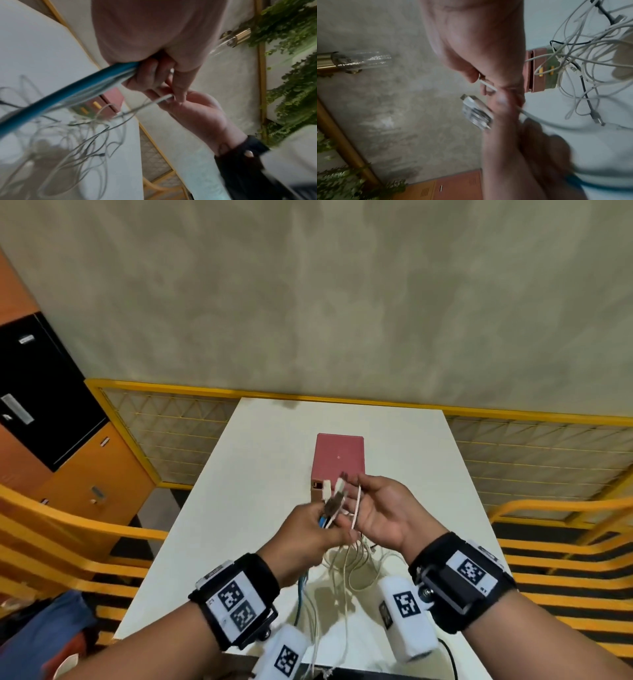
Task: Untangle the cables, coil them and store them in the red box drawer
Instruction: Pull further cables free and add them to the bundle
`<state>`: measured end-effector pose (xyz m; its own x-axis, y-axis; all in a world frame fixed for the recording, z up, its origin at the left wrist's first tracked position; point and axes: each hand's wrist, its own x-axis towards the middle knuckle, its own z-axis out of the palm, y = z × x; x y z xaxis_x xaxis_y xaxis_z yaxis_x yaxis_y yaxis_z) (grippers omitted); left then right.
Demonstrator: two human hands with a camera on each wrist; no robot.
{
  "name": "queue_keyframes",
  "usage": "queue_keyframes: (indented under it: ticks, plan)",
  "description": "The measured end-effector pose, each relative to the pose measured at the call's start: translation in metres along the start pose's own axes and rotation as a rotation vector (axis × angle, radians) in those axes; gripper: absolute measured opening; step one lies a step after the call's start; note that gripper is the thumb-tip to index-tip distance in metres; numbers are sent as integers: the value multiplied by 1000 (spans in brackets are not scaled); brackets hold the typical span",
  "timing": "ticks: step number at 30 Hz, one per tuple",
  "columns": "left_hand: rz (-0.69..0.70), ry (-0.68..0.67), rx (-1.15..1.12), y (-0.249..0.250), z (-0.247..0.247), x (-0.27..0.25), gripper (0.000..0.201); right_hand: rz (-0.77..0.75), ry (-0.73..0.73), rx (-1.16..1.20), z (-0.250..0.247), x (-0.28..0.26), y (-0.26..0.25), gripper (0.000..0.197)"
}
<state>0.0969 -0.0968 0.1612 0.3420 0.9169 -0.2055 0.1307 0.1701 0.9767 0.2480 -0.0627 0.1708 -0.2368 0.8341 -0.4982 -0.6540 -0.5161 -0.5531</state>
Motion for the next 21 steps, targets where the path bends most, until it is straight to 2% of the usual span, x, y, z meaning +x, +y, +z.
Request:
queue_keyframes:
  ticks: [2,5,6,7,9,11,13,15,18,21]
  plan:
    - [-123,-159,97,-16,-11,-14,17,-6,30,-49,-5,4,-11,22]
    - [-259,-458,375,-45,-27,-40,11,-32,59,-36,-13,10,-26,19]
    - [-292,-494,429,-53,-33,-46,13,-33,67,-39,-15,11,-28,20]
    - [-309,-481,445,-58,-38,-49,14,-31,72,-44,-17,11,-29,20]
    - [-301,-364,377,-61,-47,-50,19,-26,77,-44,-20,12,-24,22]
    - [-269,-197,182,-53,-51,-44,27,-11,73,-43,-23,14,-12,23]
    - [-216,-106,41,-36,-51,-33,30,1,55,-66,-26,16,1,23]
    - [-166,-119,50,-14,-50,-21,36,-5,57,-100,-28,16,12,21]
    - [-93,-216,82,16,-55,-10,55,-32,87,-125,-35,16,18,21]
    - [-69,-343,-46,35,-66,-8,54,-64,167,-164,-50,15,19,21]
